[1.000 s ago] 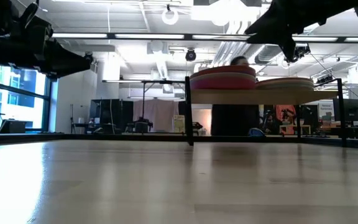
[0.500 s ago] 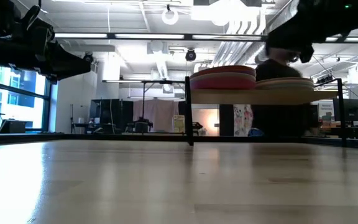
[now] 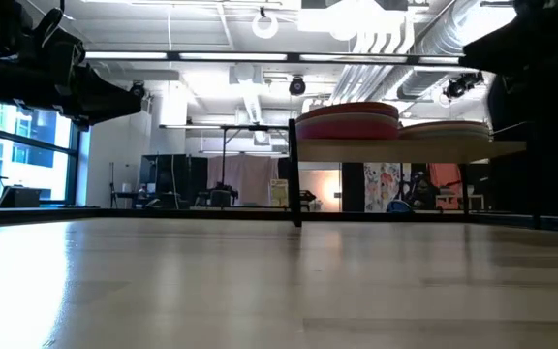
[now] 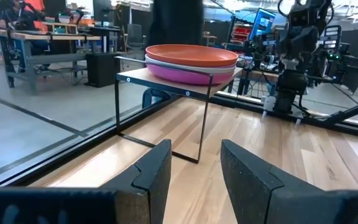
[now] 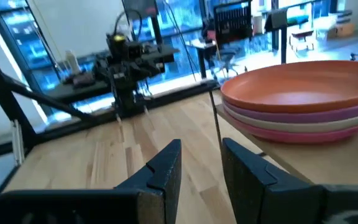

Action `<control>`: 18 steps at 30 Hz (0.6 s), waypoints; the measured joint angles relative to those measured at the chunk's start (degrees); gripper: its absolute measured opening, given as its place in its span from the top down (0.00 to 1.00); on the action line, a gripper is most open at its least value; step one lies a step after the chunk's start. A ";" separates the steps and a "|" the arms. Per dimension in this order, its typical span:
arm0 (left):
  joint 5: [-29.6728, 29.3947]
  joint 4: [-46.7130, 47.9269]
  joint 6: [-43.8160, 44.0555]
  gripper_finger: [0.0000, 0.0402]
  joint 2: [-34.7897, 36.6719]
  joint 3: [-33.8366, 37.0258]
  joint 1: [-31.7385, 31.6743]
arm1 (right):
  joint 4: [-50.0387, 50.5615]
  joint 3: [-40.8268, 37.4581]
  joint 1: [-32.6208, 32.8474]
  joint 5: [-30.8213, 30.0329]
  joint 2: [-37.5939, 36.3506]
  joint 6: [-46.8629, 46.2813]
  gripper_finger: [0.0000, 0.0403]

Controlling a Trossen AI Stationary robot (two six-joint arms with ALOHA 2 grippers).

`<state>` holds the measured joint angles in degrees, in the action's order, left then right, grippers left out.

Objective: Place and stack plates onto a shelf
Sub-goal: Return to Home Position

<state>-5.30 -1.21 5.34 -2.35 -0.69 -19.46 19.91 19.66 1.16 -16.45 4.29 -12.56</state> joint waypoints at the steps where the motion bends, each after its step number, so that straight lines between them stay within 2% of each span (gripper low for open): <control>1: 0.00 -0.02 0.00 0.68 0.00 0.00 0.00 | -0.73 -1.42 0.01 0.01 -1.75 -0.05 0.76; 3: 0.00 -0.01 0.00 0.68 0.00 0.00 0.00 | -2.58 -4.58 -0.01 0.01 -4.30 -0.98 0.76; 10: 0.21 -0.05 0.02 0.68 -0.22 -0.02 -0.01 | -10.05 -11.01 0.01 0.98 -3.49 -1.44 0.76; 18: 0.20 -0.02 0.02 0.68 -0.35 -0.02 -0.01 | -19.23 -17.83 0.03 8.09 -3.43 -4.10 0.76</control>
<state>-5.10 -1.23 5.37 -2.70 -0.71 -19.47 0.68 1.83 1.19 -8.37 0.87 -16.66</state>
